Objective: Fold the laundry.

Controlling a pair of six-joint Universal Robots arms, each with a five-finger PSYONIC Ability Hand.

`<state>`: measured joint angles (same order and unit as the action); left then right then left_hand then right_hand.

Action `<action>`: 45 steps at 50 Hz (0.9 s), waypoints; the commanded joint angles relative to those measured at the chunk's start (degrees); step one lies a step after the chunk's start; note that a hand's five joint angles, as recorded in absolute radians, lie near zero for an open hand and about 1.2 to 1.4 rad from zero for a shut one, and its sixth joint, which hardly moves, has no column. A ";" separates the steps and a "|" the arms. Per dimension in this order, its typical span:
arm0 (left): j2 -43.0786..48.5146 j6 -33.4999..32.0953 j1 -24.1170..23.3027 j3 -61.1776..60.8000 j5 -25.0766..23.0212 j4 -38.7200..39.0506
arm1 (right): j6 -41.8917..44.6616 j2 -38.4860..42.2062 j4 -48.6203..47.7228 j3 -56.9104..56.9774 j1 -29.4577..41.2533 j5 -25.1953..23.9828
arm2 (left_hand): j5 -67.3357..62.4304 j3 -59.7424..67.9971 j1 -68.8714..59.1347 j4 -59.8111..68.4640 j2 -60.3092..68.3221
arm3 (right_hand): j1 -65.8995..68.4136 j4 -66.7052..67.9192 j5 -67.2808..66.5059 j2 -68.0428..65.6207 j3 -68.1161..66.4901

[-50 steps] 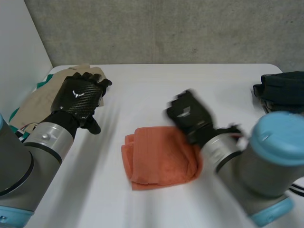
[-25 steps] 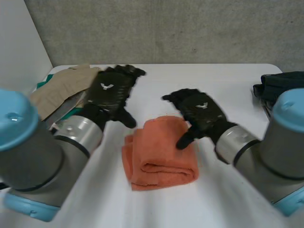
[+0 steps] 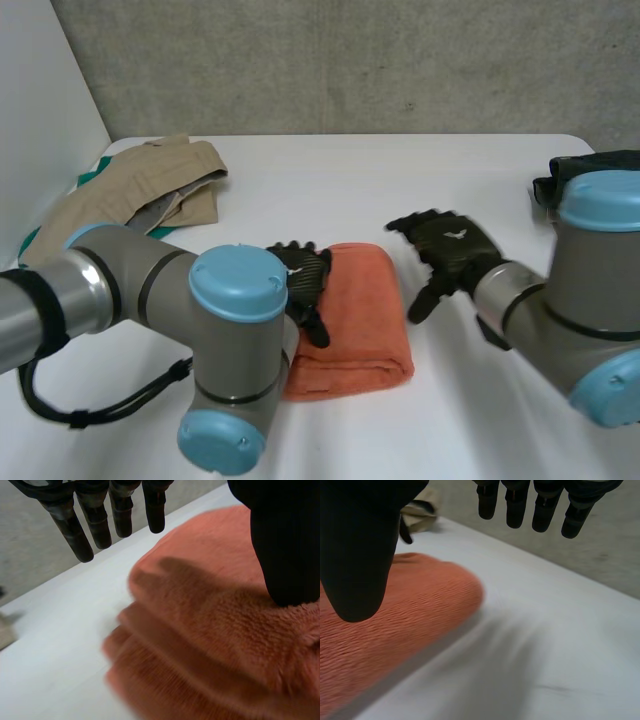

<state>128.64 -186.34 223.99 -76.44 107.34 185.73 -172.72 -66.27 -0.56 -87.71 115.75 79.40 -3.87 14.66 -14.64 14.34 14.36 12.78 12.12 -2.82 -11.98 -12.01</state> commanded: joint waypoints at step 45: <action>0.56 -9.21 4.26 1.83 -4.44 -3.00 | -1.75 4.57 -0.58 0.69 3.08 6.73 | -1.89 1.10 -1.13 1.43 1.41 | -2.78 -2.12 2.82 1.98 2.01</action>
<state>127.76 -195.57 227.19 -73.28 92.80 184.13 -173.49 -65.82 -1.45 -89.53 118.63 86.46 -3.88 14.66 -14.64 14.34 14.36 12.78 12.12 -2.82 -11.97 -12.01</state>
